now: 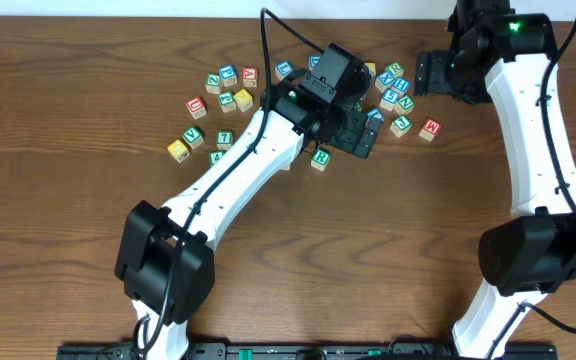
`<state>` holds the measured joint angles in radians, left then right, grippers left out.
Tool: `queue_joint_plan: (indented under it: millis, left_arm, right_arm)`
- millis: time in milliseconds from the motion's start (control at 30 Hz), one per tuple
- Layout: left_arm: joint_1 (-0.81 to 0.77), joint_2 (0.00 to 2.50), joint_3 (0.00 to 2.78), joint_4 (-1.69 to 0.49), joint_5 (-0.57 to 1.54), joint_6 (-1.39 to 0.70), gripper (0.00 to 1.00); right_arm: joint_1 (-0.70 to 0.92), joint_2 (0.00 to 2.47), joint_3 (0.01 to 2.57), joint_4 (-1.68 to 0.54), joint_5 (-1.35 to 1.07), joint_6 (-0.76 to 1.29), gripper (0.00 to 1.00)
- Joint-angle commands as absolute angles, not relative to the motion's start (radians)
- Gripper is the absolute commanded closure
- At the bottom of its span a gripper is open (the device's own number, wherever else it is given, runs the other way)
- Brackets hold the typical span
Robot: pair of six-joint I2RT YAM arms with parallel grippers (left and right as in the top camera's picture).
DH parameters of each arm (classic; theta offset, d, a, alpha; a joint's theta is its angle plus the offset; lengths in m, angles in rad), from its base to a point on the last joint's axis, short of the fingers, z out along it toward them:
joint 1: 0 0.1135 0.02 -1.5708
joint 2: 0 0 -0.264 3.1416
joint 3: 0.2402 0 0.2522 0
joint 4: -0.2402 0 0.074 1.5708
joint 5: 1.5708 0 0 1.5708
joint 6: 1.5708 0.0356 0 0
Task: Spell out CORL
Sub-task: 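Retract the left arm back toward the upper left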
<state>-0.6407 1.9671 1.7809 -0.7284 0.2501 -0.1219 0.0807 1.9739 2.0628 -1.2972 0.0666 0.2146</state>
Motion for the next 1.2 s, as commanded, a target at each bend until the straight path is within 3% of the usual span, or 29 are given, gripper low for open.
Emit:
queue_joint_plan:
  millis: [0, 367, 633, 967, 1167]
  left_arm:
    - [-0.634, 1.968, 1.794, -0.718, 0.250, -0.101, 0.02]
    - [-0.511, 1.952, 1.794, -0.738, 0.251, -0.246, 0.02]
    - [-0.376, 1.863, 1.794, -0.785, 0.250, -0.245, 0.02]
    - [-0.172, 1.729, 1.794, -0.898, 0.159, -0.244, 0.02]
    - [-0.101, 1.721, 1.794, -0.980, 0.085, -0.245, 0.02]
  right_arm:
    - [0.080, 1.982, 2.079, -1.293, 0.009, 0.201, 0.12]
    - [0.120, 1.982, 2.075, -1.270, -0.022, 0.216, 0.17]
    - [0.168, 1.982, 2.003, -1.147, -0.088, 0.258, 0.24]
    - [0.236, 2.042, 1.990, -1.002, -0.093, 0.332, 0.23]
    - [0.244, 2.129, 1.990, -1.001, -0.060, 0.405, 0.35]
